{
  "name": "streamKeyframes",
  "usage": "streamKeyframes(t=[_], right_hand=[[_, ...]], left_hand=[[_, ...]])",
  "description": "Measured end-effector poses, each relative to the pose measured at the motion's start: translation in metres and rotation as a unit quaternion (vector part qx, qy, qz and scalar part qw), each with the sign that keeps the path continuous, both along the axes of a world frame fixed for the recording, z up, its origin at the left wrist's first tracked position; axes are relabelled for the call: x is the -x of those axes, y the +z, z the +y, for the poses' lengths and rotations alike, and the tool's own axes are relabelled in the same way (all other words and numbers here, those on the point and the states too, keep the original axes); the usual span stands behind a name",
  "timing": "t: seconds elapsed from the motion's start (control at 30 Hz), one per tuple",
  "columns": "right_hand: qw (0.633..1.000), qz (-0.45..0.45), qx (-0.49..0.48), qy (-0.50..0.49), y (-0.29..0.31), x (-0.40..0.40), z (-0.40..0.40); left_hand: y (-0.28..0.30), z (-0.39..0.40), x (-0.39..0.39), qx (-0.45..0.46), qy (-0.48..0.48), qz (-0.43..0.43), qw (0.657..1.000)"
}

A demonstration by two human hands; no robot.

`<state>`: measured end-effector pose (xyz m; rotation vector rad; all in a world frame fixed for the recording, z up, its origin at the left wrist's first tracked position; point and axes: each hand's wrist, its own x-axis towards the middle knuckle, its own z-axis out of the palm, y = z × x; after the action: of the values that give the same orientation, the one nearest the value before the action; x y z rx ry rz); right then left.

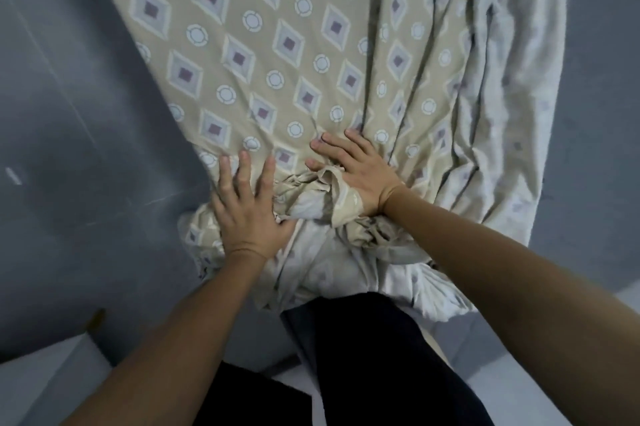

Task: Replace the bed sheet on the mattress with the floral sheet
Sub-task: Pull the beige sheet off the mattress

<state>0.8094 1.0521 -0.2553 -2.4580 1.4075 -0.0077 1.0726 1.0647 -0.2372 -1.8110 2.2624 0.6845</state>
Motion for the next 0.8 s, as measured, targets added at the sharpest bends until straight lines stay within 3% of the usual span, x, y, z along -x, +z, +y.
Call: streamKeyframes(t=[0.53, 0.8], right_hand=[[0.999, -0.008, 0.039, -0.002, -0.001, 0.001, 0.005], [1.0, -0.023, 0.003, -0.012, 0.01, -0.002, 0.005]], left_hand=[[-0.012, 0.005, -0.002, 0.046, -0.021, -0.005, 0.999], [-0.006, 0.003, -0.002, 0.053, -0.018, 0.002, 0.998]])
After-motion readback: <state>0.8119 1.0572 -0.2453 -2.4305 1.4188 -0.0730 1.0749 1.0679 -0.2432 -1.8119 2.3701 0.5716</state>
